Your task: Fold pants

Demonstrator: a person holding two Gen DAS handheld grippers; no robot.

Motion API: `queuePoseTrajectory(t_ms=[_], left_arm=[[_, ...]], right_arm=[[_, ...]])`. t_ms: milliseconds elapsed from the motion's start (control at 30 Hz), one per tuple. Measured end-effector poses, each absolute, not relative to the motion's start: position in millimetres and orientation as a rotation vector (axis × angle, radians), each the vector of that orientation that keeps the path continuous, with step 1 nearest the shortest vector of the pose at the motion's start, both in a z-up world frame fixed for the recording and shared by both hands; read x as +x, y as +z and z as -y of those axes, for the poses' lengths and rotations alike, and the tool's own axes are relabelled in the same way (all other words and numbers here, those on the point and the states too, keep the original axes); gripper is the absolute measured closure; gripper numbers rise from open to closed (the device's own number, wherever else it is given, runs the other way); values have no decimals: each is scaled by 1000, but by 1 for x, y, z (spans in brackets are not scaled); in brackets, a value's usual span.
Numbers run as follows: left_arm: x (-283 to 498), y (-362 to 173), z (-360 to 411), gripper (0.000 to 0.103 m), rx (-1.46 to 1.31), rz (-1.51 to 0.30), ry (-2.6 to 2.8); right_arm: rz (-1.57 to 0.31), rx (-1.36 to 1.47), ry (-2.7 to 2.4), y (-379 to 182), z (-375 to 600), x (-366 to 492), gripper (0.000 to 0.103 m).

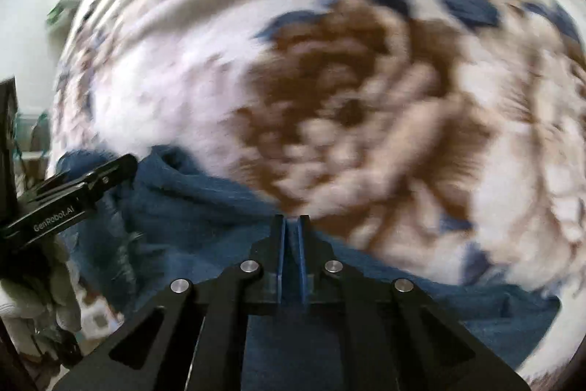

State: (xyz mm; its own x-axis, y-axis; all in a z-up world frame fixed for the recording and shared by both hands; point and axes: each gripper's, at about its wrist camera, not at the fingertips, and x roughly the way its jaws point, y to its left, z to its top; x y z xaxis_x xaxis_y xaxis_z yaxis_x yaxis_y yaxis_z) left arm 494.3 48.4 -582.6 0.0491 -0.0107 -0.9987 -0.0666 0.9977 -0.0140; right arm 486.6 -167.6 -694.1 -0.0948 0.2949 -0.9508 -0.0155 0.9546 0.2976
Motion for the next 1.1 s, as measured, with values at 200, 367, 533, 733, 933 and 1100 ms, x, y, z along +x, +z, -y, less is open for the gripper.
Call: queuePoseTrajectory(t_ms=[200,367,533,733,933,1100], left_arm=[[498,-565,-55,29,-135,-1514,28],[436,-495,-129,29,-420,-1321,112],[337,-491,-217,18,-676,-1255,384],[280,-545,-266,18,-1048,-1214,514],[295,-571,-265,20,-1317,-1053,421],[306,-593,-260,19,-1250,-1060,408]], right_arm=[[-1665,311,247,-679,194,484,101],[-1610,366,251,-643,194,479,43],[-1607,304,170,-625,177,446,19],[-1659,144,-10,-634,147,408,19],[-1701,194,-92,-650,163,390,19],[-1710,135,-80,-650,164,391,19]])
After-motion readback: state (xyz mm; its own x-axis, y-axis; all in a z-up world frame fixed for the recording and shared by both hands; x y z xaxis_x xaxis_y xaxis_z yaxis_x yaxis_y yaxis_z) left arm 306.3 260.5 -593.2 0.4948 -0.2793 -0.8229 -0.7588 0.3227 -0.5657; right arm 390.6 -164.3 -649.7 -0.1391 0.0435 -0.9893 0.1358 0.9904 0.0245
